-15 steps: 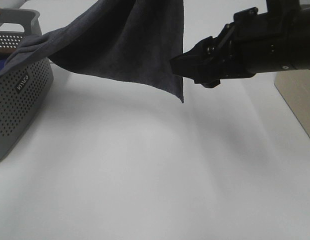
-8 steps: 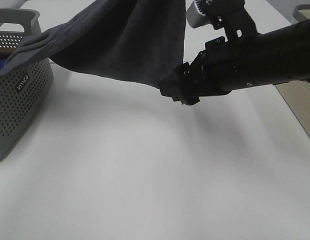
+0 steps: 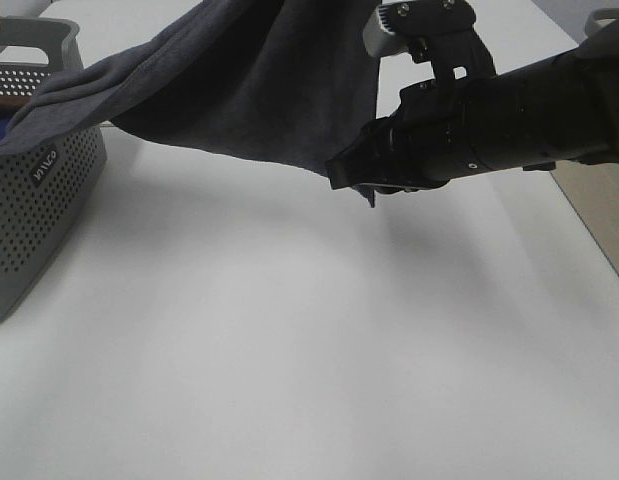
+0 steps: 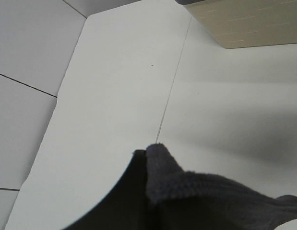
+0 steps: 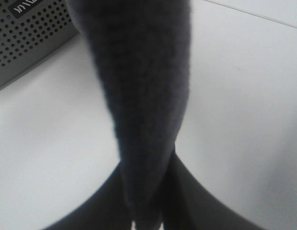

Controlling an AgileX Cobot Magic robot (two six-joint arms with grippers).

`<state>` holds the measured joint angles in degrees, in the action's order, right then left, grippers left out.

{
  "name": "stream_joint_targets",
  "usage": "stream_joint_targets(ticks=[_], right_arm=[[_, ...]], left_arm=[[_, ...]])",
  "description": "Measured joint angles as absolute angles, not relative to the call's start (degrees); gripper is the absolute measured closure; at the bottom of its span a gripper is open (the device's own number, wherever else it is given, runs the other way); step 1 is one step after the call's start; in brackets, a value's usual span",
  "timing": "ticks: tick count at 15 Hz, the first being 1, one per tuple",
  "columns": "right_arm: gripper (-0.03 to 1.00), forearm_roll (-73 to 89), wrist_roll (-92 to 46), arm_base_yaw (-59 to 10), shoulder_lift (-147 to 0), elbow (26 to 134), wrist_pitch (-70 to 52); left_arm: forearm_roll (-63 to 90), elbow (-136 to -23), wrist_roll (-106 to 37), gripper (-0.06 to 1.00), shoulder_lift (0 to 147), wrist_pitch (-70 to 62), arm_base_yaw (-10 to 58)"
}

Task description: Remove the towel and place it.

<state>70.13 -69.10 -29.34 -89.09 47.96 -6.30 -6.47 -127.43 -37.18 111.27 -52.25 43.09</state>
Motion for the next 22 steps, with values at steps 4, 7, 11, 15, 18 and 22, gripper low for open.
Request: stream_joint_targets(ticks=[4,7,11,15,18,22], right_arm=[[0.96,69.3,-68.8,-29.3,-89.2,48.2,-11.9],[0.96,59.7,-59.4,-29.3,-89.2,51.9,-25.2],[0.96,27.3,-28.7,-29.3,-89.2,61.4,-42.0],[0.96,8.0,-13.1,-29.3,-89.2,70.6,-54.4],[0.96,-8.8,-5.3,-29.3,-89.2,80.2,-54.9],[0.96,-21.9,-4.1,-29.3,-89.2,90.8,-55.3]], left_arm=[[-6.4,-127.4,-35.9,0.94,111.3,-55.9,41.7],[-7.5,-127.4,-35.9,0.94,111.3,-57.6,41.7],[-7.7,-127.4,-36.3,0.94,111.3,-57.6,41.7],[-8.1,-127.4,-36.4,0.94,111.3,-57.2,41.7],[-14.1,-127.4,-36.4,0.94,111.3,-51.3,41.7],[-16.6,-127.4,-36.4,0.94,111.3,-42.5,40.7]])
